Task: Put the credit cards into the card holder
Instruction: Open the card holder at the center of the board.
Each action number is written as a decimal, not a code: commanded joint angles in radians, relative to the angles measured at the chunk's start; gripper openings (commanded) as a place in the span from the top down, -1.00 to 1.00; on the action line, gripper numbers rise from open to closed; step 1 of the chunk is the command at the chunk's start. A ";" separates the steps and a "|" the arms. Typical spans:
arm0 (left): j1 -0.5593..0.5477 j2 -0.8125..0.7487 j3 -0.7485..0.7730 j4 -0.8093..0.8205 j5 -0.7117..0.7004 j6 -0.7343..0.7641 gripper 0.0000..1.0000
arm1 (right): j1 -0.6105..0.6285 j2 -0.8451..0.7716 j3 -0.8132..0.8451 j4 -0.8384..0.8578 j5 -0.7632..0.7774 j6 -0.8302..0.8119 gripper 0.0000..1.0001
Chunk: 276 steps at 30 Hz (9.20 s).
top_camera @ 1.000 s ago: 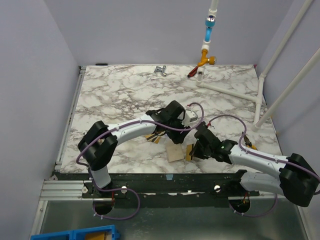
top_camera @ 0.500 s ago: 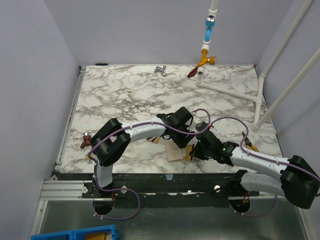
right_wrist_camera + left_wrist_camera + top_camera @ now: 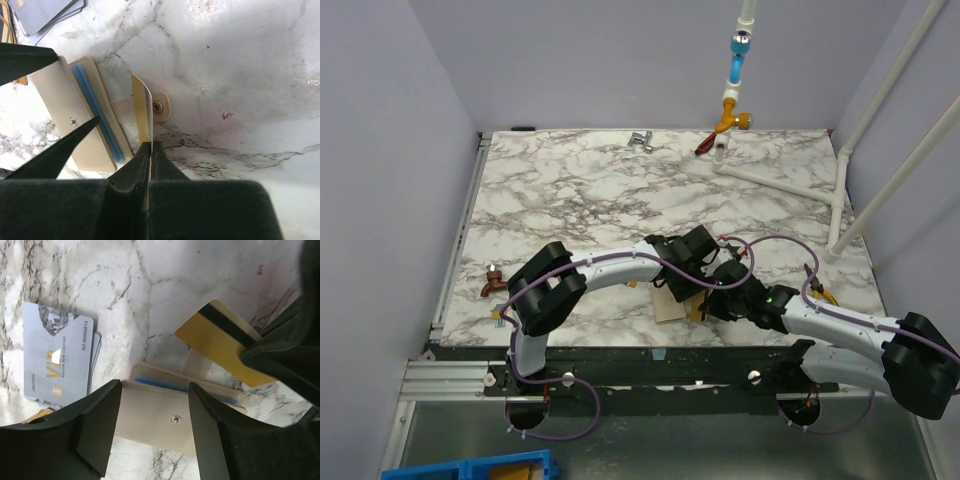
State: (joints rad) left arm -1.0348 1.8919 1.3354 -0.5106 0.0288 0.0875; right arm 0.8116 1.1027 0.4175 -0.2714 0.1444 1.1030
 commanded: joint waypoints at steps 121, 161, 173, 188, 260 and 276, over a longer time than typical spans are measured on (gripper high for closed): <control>0.383 -0.167 -0.192 -0.226 0.571 -0.045 0.87 | -0.001 -0.169 -0.048 -0.036 0.028 -0.107 0.99; 0.387 -0.160 -0.183 -0.235 0.505 -0.058 0.74 | -0.001 0.029 -0.048 0.159 -0.382 -0.277 0.99; 0.398 -0.158 -0.163 -0.258 0.612 -0.022 0.61 | -0.002 0.028 0.018 0.199 -0.427 -0.342 0.99; 0.493 -0.151 -0.174 -0.258 0.798 0.023 0.52 | -0.001 0.100 0.105 0.293 -0.514 -0.385 0.99; 0.468 -0.168 -0.226 -0.273 0.578 0.123 0.22 | 0.000 0.382 0.248 0.428 -0.606 -0.448 0.98; 0.455 -0.150 -0.197 -0.290 0.601 0.080 0.58 | -0.001 0.292 0.185 0.338 -0.527 -0.435 0.99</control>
State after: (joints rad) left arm -0.5781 1.7523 1.1175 -0.7982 0.6098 0.1699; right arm 0.8104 1.4479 0.6353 0.1204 -0.4366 0.6716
